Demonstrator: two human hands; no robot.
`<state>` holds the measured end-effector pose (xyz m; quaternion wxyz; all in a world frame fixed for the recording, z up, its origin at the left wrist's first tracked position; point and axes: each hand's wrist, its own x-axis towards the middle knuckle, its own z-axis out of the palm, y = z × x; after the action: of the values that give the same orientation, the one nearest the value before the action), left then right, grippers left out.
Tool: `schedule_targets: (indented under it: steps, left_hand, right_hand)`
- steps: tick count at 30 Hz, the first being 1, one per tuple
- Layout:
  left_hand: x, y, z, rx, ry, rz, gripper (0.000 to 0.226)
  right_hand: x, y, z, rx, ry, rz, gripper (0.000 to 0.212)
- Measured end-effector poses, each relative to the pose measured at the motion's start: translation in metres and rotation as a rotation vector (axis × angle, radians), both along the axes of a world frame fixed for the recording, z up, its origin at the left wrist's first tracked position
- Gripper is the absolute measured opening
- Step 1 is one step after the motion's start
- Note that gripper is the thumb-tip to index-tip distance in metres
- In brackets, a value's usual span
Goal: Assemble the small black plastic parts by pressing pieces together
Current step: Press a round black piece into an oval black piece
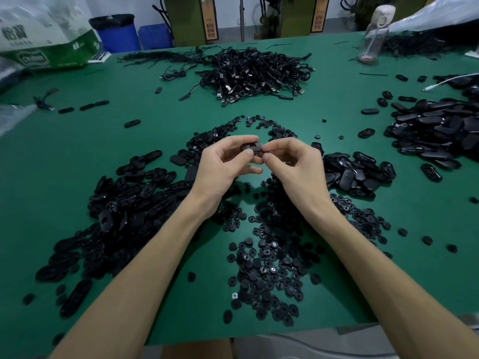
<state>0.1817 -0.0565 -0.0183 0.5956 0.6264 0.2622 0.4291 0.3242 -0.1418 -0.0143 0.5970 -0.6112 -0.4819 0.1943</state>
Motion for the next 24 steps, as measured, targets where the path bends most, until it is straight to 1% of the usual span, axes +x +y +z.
schedule_targets:
  steps: [4, 7, 10, 14, 16, 20, 24]
  left_hand:
    - [0.0007, -0.0007, -0.0007, 0.055, 0.034, 0.045, 0.028]
    - [0.0007, -0.0006, -0.0011, 0.078, 0.05, 0.074, 0.029]
    - [0.0018, -0.0014, -0.0019, 0.127, 0.092, 0.1, 0.029]
    - [0.0039, -0.0044, -0.0024, 0.172, 0.13, 0.103, 0.027]
    - [0.0045, -0.0054, -0.0024, 0.169, 0.128, 0.084, 0.026]
    - [0.0053, -0.0075, -0.0025, 0.163, 0.128, 0.067, 0.026]
    - [0.0065, -0.0091, -0.0028, 0.165, 0.129, 0.076, 0.026]
  right_hand:
    - [0.001, 0.0006, -0.0012, 0.007, 0.04, -0.006, 0.016]
    - [0.0028, 0.002, -0.0022, 0.009, 0.068, -0.018, 0.012]
    - [0.0043, 0.0025, -0.0032, 0.006, 0.051, -0.035, 0.007]
    - [0.0056, 0.0008, -0.002, 0.008, 0.071, -0.061, 0.006]
    - [0.0053, 0.0001, -0.0015, 0.001, 0.057, -0.08, 0.006]
    - [0.0032, -0.0001, -0.0004, -0.022, -0.033, -0.133, 0.009]
    - [0.0016, -0.0011, 0.0008, -0.018, -0.061, -0.158, 0.01]
